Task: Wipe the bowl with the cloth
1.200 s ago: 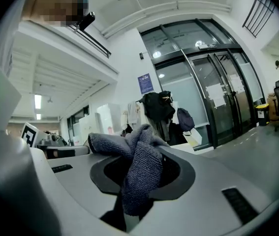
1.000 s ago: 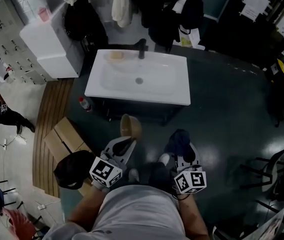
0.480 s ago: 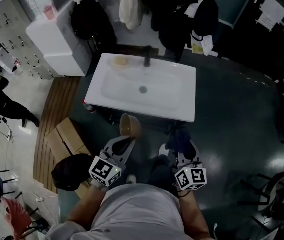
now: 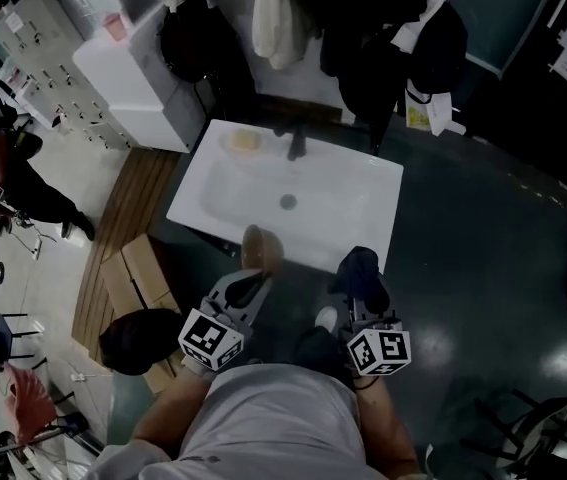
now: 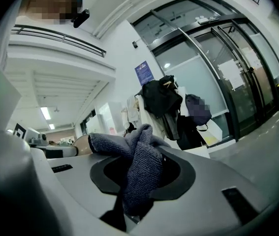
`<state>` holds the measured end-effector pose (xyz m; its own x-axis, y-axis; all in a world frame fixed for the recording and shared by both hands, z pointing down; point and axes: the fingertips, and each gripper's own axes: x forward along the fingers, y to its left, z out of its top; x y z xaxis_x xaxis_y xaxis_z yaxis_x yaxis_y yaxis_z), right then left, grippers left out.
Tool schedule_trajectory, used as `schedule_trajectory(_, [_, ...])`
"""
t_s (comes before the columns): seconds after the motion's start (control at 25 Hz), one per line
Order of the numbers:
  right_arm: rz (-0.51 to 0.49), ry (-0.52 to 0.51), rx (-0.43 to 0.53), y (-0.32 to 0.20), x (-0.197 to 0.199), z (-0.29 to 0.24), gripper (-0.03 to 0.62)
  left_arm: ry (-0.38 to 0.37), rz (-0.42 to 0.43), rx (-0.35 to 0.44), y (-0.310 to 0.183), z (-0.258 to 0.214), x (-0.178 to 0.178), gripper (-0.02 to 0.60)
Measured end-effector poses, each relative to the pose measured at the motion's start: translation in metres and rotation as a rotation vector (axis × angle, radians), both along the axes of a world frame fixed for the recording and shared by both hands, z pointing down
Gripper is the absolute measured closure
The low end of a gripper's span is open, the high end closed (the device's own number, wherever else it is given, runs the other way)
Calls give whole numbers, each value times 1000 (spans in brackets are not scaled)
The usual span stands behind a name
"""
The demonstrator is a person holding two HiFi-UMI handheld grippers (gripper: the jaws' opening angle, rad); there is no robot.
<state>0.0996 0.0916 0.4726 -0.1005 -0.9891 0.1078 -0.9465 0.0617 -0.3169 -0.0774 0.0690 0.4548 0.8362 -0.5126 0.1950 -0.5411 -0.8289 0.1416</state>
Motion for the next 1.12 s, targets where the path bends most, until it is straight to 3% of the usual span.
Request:
schedule_trajectory(0.64, [-123,-29,-3,-85,87,-5,499,-28,-136,-9,-60,-3,85,560])
schedule_trajectory(1.12, [-157,-27,-24,-106,109,-4,499,-44,-139,-8,-80,-7,118,560])
